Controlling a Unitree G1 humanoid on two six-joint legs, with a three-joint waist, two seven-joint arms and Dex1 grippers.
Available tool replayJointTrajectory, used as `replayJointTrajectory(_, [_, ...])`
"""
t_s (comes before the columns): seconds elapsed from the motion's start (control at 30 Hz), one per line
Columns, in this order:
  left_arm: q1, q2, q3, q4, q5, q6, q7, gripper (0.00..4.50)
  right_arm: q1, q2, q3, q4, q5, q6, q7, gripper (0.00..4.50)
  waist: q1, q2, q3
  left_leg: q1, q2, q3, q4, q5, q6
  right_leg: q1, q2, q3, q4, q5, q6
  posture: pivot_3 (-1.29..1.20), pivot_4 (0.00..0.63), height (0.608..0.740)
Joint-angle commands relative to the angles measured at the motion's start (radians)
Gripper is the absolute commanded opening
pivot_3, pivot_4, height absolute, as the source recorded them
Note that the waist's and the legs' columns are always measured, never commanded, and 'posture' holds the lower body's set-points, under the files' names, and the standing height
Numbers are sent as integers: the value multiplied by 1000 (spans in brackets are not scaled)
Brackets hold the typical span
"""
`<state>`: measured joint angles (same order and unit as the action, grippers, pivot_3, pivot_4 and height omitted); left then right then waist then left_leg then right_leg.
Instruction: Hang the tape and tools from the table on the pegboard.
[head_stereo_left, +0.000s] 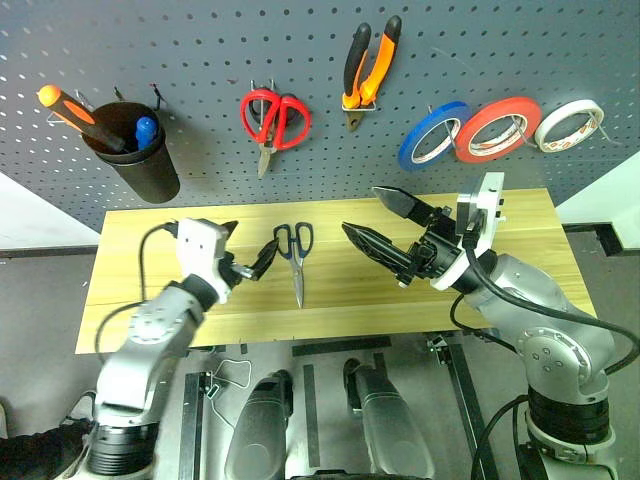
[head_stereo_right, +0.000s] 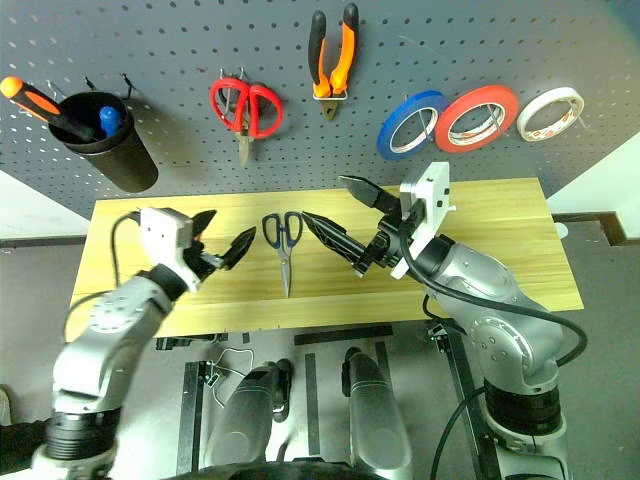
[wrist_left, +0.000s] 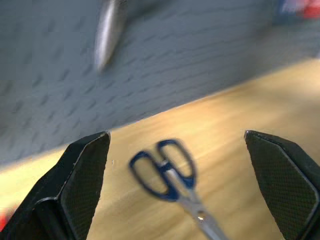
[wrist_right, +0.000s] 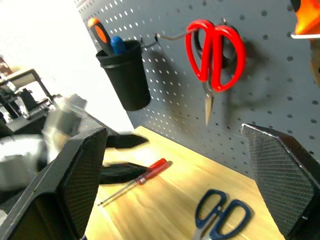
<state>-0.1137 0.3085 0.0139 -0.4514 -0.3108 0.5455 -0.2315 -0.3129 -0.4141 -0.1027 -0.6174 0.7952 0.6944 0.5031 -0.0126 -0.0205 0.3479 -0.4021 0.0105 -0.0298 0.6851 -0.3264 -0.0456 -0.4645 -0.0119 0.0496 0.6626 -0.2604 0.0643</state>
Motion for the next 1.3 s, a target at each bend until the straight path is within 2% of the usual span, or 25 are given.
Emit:
replayJointTrajectory(0.03, [-9, -96, -131, 42, 118, 91, 145, 4500, -16, -20, 21, -18, -65, -12, -49, 4478, 0, 0, 0, 0, 0, 0, 0, 0, 0, 0, 0, 0, 0, 0, 0, 71, 373, 740])
replayJointTrajectory(0.13, [-38, -184, -154, 158, 163, 108, 214, 4500, -14, -20, 24, -18, -81, -14, -69, 4478, 1, 0, 0, -1, 0, 0, 0, 0, 0, -1, 0, 0, 0, 0, 0, 60, 377, 740])
replayJointTrajectory(0.27, [-115, -250, -163, 297, 197, 131, 246, 4500, 5, -25, 29, -42, -89, -8, -83, 4478, 1, 0, 0, -1, 0, 0, 0, 0, 0, -2, 0, 0, 0, 0, 0, 44, 379, 740])
replayJointTrajectory(0.43, [-203, -271, -150, 396, 253, 117, 283, 4500, 32, -27, 31, -71, -73, 0, -102, 4478, 0, -1, 0, -1, 0, 0, 0, 0, 0, -1, 0, 0, 0, 0, 0, 43, 379, 740])
replayJointTrajectory(0.6, [-217, -305, -129, 457, 257, 143, 292, 4500, 70, -49, 21, -95, -60, 18, -108, 4478, 1, -1, 0, -2, 0, 0, 0, 0, 0, -2, -1, 0, 0, 0, 0, 34, 386, 740])
replayJointTrajectory(0.8, [-209, -323, -127, 473, 268, 150, 294, 4500, 150, -208, 77, -125, -131, 95, -76, 4478, 1, -3, 2, -2, 0, 0, 0, 0, 0, -1, -1, -1, 0, 0, 0, 26, 394, 740])
replayJointTrajectory(0.87, [-210, -326, -125, 473, 268, 153, 295, 4500, 166, -231, 87, -125, -149, 86, -67, 4478, 0, -4, 2, -2, 0, 0, 0, 0, 0, -1, -1, -1, 0, 0, 0, 24, 395, 740])
replayJointTrajectory(1.3, [-246, -358, -117, 555, 280, 94, 297, 4500, 156, -201, 67, -124, -153, 44, -52, 4478, 1, -5, 3, -1, -1, 0, 0, 1, -1, -1, 0, -1, 0, 0, 0, 17, 385, 740])
